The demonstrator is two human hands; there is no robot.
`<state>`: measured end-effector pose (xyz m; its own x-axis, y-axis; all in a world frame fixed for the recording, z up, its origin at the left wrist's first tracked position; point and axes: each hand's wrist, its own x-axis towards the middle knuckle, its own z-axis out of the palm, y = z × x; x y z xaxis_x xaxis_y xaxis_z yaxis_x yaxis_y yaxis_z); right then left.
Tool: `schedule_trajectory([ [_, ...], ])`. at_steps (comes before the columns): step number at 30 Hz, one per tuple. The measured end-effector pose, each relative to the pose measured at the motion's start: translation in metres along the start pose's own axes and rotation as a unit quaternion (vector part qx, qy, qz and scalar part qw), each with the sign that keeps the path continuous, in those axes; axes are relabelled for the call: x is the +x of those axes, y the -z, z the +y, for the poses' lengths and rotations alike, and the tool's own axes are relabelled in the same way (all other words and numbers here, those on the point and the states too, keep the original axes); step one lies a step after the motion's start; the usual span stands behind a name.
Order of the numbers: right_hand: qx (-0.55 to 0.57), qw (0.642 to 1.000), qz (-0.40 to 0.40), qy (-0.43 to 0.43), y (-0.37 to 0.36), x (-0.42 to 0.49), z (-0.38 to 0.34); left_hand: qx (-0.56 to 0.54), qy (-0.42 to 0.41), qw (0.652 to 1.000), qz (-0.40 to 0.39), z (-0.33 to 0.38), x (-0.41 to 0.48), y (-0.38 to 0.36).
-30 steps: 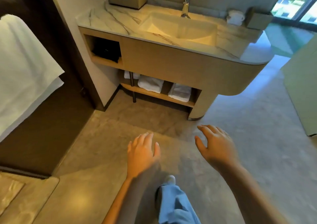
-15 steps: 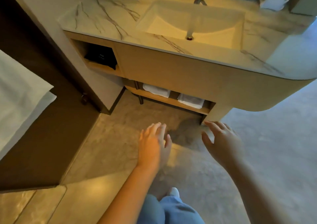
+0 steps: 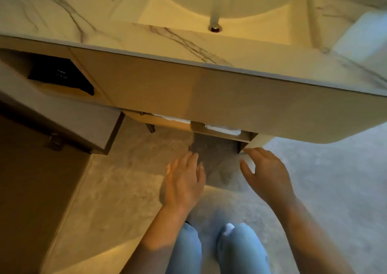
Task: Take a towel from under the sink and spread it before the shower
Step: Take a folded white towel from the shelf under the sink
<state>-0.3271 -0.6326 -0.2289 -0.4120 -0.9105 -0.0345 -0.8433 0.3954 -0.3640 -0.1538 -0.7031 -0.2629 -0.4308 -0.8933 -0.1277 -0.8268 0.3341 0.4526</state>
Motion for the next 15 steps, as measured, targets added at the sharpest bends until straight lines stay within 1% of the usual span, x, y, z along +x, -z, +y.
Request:
schedule_trajectory([
  [4,0.020,1.000,-0.010,-0.002,-0.067,0.030,0.032,-0.013,0.007,1.000,0.002,-0.016,0.044,-0.056],
  [7,0.021,1.000,-0.012,0.004,-0.126,0.057,0.061,-0.039,0.004,0.999,0.025,-0.034,0.079,-0.109],
  [10,0.017,1.000,-0.007,-0.005,-0.181,0.081,0.095,-0.040,0.002,0.998,0.040,-0.050,0.105,-0.161],
  [13,0.010,1.000,0.015,-0.013,-0.231,0.109,0.127,-0.027,-0.033,0.995,0.086,-0.067,0.134,-0.211],
  [15,-0.012,1.000,0.011,-0.026,-0.263,0.128,0.146,-0.032,-0.042,0.992,0.112,-0.078,0.157,-0.244],
])
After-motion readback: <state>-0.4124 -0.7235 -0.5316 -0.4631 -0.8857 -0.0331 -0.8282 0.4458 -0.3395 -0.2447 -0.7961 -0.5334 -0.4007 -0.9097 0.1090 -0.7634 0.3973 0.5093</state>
